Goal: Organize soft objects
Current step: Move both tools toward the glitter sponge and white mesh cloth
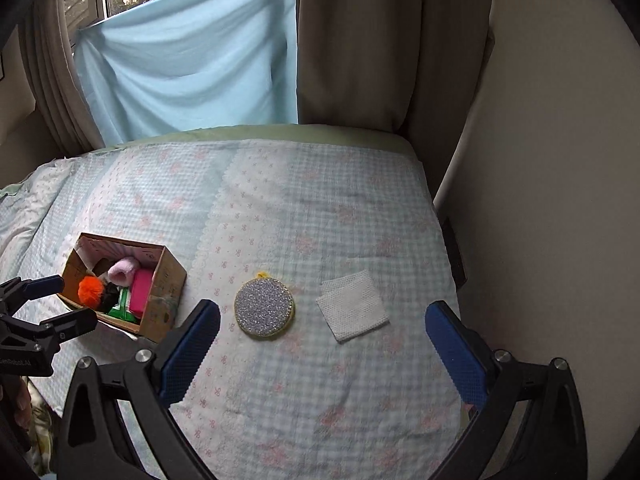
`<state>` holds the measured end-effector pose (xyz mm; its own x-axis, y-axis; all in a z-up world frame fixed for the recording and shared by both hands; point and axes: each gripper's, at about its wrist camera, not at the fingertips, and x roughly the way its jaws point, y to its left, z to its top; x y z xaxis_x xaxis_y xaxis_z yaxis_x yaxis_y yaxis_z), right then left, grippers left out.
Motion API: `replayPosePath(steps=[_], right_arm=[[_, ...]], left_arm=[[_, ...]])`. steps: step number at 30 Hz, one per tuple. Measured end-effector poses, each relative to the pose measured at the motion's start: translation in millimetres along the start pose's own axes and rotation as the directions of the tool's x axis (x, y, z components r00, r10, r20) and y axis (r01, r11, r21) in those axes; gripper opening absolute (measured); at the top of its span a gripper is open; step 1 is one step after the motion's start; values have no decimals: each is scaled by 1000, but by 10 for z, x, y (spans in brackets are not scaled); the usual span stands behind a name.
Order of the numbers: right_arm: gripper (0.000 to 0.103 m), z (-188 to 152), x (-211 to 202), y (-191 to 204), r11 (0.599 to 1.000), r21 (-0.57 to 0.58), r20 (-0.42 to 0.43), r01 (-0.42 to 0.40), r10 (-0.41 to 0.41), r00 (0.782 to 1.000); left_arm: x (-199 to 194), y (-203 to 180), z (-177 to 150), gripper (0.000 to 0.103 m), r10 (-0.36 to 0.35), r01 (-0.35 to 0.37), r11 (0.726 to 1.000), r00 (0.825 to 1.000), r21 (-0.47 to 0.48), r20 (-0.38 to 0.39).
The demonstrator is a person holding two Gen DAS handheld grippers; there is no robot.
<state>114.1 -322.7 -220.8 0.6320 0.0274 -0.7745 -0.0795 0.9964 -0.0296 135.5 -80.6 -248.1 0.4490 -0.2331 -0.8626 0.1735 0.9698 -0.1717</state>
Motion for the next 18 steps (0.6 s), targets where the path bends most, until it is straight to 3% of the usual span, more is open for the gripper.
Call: replayPosePath(steps=[11, 18], right_arm=[[102, -339, 1351, -521, 999, -32, -68, -26, 24, 997], [102, -545, 2169, -562, 991, -107, -123, -75, 62, 990]], left_arm=[[1659, -399, -193, 103, -6, 5, 1000, 1000, -17, -24], [2444, -516, -238, 103, 44, -45, 997, 999, 58, 12]])
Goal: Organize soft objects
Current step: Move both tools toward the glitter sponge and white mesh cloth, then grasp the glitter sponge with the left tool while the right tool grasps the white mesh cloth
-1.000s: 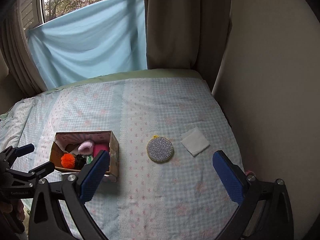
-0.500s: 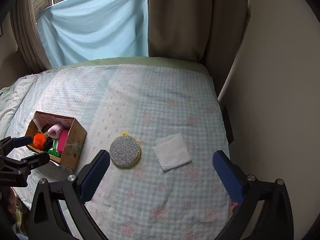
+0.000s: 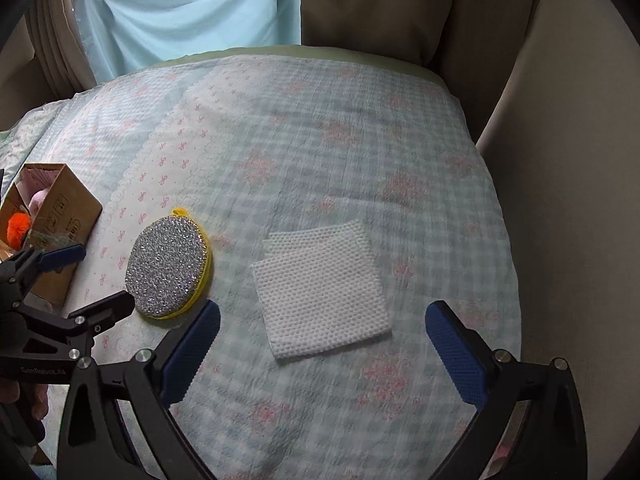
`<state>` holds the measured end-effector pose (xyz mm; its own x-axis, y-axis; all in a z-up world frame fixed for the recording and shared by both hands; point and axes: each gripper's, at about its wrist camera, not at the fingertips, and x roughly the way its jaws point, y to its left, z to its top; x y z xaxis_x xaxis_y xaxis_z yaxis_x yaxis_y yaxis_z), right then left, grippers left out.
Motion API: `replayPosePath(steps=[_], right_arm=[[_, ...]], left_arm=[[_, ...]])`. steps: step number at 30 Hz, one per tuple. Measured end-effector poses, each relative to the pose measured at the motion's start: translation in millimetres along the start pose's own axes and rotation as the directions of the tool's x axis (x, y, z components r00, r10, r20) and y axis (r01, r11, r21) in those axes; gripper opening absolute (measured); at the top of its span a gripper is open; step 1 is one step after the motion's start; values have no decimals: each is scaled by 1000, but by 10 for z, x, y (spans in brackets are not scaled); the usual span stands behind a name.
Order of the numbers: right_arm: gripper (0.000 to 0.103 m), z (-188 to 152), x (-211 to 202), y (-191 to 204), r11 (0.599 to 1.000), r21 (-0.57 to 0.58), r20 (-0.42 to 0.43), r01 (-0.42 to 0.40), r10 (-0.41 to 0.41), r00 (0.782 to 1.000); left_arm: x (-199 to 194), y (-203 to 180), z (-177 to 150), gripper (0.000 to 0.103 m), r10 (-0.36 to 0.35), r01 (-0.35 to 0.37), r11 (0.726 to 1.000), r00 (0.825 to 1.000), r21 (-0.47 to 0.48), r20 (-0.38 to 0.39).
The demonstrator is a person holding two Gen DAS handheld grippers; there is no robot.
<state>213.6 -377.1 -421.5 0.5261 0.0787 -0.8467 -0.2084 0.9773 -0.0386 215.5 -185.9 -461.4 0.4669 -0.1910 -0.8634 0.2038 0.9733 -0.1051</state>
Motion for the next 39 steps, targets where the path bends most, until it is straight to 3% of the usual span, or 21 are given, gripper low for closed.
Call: replayPosePath(steps=[7, 18, 26, 31, 35, 39], right_arm=[[102, -31, 495, -40, 997, -65, -36, -43, 41, 999], [102, -34, 880, -81, 994, -80, -84, -81, 75, 994], [99, -34, 932, -11, 990, -122, -94, -73, 61, 994], [88, -39, 924, 12, 988, -141, -97, -65, 51, 994], [79, -44, 903, 45, 987, -149, -89, -54, 41, 995], [60, -32, 846, 42, 989, -146, -79, -28, 16, 997]], left_arm=[[460, -134, 54, 103, 1, 2, 995, 1000, 102, -25], [751, -161, 145, 103, 54, -41, 986, 996, 160, -78], [793, -53, 242, 102, 7, 2, 995, 996, 103, -92], [761, 22, 246, 93, -6, 13, 997, 996, 77, -92], [747, 61, 255, 79, 4, 3, 997, 996, 79, -89], [700, 144, 274, 60, 8, -3, 998, 996, 57, -89]])
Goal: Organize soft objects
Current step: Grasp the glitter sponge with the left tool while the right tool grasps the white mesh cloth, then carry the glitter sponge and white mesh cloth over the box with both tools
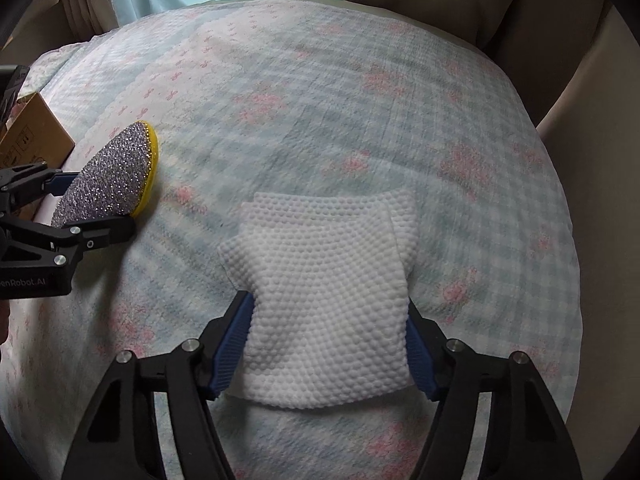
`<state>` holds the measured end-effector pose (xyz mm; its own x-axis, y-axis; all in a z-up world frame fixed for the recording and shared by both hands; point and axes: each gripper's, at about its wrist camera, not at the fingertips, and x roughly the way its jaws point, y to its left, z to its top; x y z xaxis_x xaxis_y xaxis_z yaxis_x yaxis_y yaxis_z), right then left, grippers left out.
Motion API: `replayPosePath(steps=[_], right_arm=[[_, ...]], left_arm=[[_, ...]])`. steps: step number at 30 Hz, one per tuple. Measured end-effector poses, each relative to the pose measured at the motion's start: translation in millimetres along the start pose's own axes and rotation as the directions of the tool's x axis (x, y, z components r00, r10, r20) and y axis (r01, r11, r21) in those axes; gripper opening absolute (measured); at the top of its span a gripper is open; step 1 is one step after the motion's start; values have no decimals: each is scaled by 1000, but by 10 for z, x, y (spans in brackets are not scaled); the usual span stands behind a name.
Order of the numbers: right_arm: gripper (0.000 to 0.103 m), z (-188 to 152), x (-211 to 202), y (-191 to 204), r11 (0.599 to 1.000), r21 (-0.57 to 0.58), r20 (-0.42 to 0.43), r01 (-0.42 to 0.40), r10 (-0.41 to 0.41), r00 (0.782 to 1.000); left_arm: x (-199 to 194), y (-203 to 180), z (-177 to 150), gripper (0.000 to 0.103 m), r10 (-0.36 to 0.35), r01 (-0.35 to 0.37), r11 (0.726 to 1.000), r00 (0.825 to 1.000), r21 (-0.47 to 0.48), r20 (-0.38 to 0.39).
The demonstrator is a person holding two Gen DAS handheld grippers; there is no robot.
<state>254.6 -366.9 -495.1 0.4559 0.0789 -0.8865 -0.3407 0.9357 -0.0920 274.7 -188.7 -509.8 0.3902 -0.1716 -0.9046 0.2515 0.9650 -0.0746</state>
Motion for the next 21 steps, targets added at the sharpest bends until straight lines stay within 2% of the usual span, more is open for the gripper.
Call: replayPosePath(steps=[2, 4, 7, 13, 21], right_arm=[[51, -1, -40, -15, 1000, 7, 3, 3, -3, 1000], [37, 6, -72, -6, 1000, 9, 5, 5, -5, 1000], [29, 12, -136, 11, 1000, 11, 10, 4, -5, 1000], [20, 17, -296, 26, 999, 51, 35, 1, -2, 999], [18, 31, -727, 57, 993, 122, 89, 7, -18, 996]], left_arm=[[-30, 37, -9, 55, 2, -2, 1000, 1000, -6, -1], [-59, 70, -10, 51, 3, -3, 1000, 1000, -11, -1], [-117, 96, -4, 46, -1, 1, 1000, 1000, -19, 3], [-296, 56, -45, 44, -6, 6, 1000, 1000, -2, 29], [-767, 39, -34, 43, -16, 16, 1000, 995, 5, 98]])
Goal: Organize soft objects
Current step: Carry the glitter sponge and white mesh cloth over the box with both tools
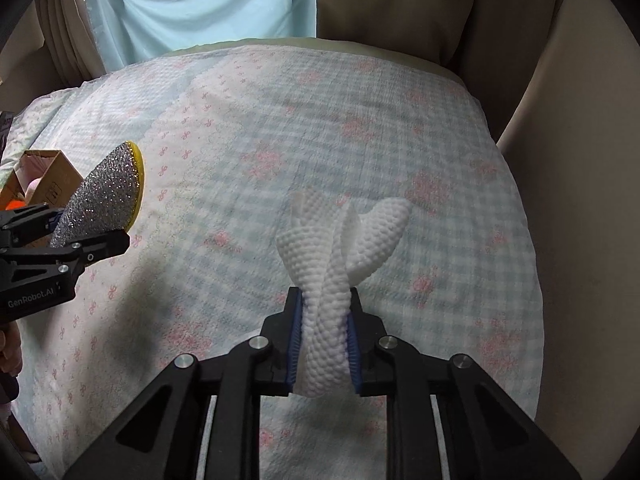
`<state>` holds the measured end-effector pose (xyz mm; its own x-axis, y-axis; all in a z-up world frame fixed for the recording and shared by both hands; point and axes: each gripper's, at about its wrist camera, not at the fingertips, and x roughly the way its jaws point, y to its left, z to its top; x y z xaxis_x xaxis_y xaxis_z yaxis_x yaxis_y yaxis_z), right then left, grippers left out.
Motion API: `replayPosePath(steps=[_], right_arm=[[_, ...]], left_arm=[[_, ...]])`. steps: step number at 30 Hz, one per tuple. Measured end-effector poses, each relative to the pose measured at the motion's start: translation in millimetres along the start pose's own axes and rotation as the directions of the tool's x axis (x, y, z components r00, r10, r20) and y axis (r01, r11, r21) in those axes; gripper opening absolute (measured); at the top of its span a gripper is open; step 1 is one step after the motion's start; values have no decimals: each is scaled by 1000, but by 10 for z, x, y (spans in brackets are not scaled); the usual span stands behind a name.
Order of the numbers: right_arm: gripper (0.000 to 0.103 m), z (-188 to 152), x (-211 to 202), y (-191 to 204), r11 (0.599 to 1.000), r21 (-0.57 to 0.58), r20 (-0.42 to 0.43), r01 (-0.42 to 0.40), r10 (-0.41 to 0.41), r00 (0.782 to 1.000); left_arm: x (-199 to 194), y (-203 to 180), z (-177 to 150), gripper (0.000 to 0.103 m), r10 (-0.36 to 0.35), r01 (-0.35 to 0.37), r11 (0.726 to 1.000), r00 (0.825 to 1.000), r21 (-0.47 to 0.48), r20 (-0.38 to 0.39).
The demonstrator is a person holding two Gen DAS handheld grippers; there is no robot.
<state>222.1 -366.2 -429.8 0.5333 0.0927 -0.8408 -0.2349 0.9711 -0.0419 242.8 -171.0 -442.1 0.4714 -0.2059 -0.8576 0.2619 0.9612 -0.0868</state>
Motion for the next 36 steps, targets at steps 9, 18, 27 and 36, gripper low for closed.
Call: replayPosePath(steps=[9, 18, 27, 36], right_arm=[[18, 267, -1107, 249, 998, 48, 81, 33, -36, 996], [18, 675, -2074, 808, 999, 53, 146, 4, -12, 989], [18, 1030, -2429, 1773, 997, 67, 157, -23, 12, 988], [18, 1326, -2359, 2865, 983, 184, 144, -25, -1, 990]], left_arm=[[-1177, 48, 270, 43, 0, 3, 1000, 992, -26, 124], [-2335, 432, 376, 43, 29, -15, 996, 984, -84, 176], [-3040, 1303, 292, 43, 51, -25, 991, 979, -131, 197], [-3214, 2504, 140, 43, 19, -8, 997, 990, -81, 143]])
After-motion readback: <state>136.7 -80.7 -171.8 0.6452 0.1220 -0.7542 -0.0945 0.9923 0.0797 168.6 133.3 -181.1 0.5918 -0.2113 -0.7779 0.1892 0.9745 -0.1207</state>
